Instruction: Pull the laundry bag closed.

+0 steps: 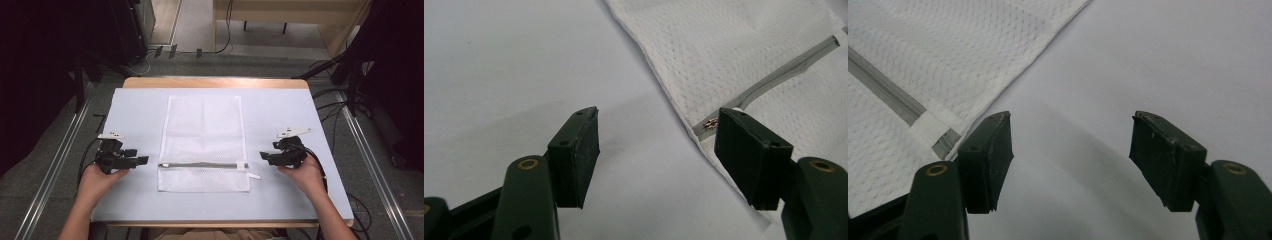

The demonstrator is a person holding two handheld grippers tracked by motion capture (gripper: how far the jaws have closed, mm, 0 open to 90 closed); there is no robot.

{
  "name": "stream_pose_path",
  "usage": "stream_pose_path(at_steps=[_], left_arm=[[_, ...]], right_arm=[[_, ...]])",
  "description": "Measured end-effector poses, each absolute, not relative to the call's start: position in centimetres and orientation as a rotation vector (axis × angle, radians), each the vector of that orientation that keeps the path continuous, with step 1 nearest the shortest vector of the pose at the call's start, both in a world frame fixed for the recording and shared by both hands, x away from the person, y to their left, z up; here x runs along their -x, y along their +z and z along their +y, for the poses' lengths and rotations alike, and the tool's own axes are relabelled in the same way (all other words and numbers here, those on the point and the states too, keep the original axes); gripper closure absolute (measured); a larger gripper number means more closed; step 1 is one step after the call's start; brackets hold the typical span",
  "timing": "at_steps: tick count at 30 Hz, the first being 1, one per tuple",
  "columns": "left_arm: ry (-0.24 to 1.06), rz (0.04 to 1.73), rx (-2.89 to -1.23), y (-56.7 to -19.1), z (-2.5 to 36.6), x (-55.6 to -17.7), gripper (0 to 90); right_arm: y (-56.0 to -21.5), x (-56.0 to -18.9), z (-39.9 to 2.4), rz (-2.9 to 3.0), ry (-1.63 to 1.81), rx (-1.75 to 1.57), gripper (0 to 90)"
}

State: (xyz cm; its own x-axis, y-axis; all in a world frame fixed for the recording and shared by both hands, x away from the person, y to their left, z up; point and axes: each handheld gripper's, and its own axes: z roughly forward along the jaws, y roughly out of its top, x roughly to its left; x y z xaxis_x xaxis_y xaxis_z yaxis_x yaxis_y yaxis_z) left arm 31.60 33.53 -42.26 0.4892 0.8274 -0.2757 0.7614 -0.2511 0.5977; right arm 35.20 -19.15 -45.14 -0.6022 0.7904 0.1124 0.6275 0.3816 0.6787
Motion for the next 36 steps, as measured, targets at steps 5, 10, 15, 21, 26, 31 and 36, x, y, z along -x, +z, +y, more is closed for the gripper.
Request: stream_pose_path(at_steps=[5,10,15,21,26,31,36], left_arm=[[0.123,1.302,-2.052,-42.3,33.5,-31.6,34.9],[0.133,1.305,-2.041,-42.4,33.6,-31.5,35.1],[0.124,1.312,-2.033,-42.3,33.7,-31.4,35.6],[0.097,1.315,-2.019,-42.2,33.7,-31.2,37.5],[0.103,1.310,-2.026,-42.2,33.8,-31.0,37.6],[0.108,1.303,-2.036,-42.3,33.9,-30.7,37.8],[0.106,1.296,-2.042,-42.3,33.9,-30.5,37.8]], right_arm=[[-45.2,-35.2,-19.1,2.420,1.027,-1.257,35.9],[-45.1,-35.0,-18.7,2.429,1.036,-1.248,36.8],[-44.9,-34.8,-18.2,2.444,1.050,-1.220,37.9],[-44.5,-34.4,-17.3,2.461,1.057,-1.193,38.2],[-44.5,-34.2,-16.4,2.486,1.059,-1.165,38.6],[-44.3,-34.0,-15.6,2.506,1.073,-1.131,39.3],[-44.2,-33.9,-14.6,2.529,1.083,-1.097,40.2]])
